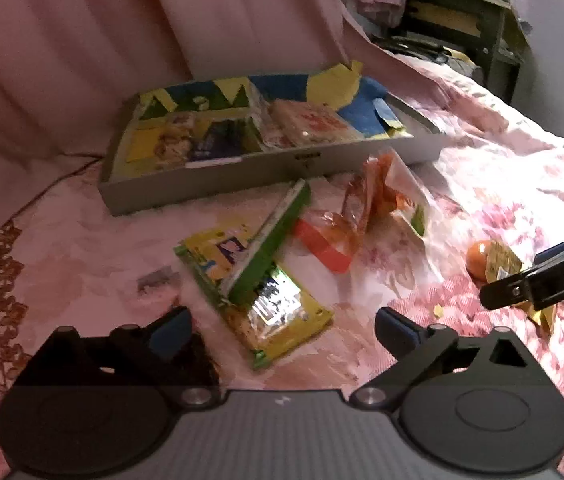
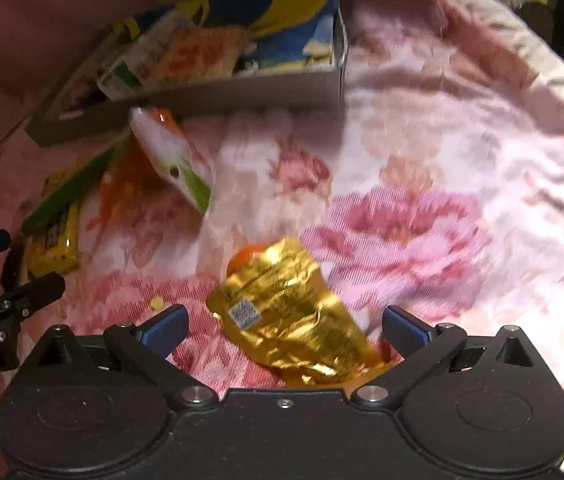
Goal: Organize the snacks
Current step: 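Approach the gold wrapper with the right gripper while the left grasps the green-yellow packet, then lift the gold foil pouch with the right gripper while the left lifts the yellow cracker packet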
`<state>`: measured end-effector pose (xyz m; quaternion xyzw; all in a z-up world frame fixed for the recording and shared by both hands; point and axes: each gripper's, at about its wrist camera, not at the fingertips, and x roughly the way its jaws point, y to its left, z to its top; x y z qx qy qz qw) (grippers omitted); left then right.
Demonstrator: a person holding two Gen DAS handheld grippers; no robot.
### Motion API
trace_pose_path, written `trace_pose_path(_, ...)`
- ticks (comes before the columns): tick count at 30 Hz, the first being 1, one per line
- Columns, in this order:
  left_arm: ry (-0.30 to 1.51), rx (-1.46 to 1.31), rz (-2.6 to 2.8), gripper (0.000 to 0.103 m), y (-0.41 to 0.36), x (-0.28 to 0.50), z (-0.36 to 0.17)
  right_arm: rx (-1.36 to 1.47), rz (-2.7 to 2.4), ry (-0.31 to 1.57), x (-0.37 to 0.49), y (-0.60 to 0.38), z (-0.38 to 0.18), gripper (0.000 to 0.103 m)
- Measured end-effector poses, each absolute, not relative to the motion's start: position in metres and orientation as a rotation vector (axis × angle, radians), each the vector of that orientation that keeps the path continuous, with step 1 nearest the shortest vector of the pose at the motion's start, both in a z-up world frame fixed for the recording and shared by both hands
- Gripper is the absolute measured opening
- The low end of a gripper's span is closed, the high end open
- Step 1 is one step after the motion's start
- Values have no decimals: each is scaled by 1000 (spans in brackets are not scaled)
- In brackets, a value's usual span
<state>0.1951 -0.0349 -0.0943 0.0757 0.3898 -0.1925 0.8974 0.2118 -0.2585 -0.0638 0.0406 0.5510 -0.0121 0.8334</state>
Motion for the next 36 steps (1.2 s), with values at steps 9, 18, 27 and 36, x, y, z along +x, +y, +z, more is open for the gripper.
trace_pose_path(9,803,57,-427,83,-29,205,-97,212,12,1193,211,-249,-70,102)
trace_pose_path(18,831,58,-389,78,-34,218,-100,218,72,1200,209,-231,-69,101)
trace_pose_path(27,878,45,-355,60,-29,219,-97,240,14,1165,204,-236,-64,86)
trace_pose_path(36,968,124,-385,59,-39,192,-88,144,-3,1146,195,-237,-64,57)
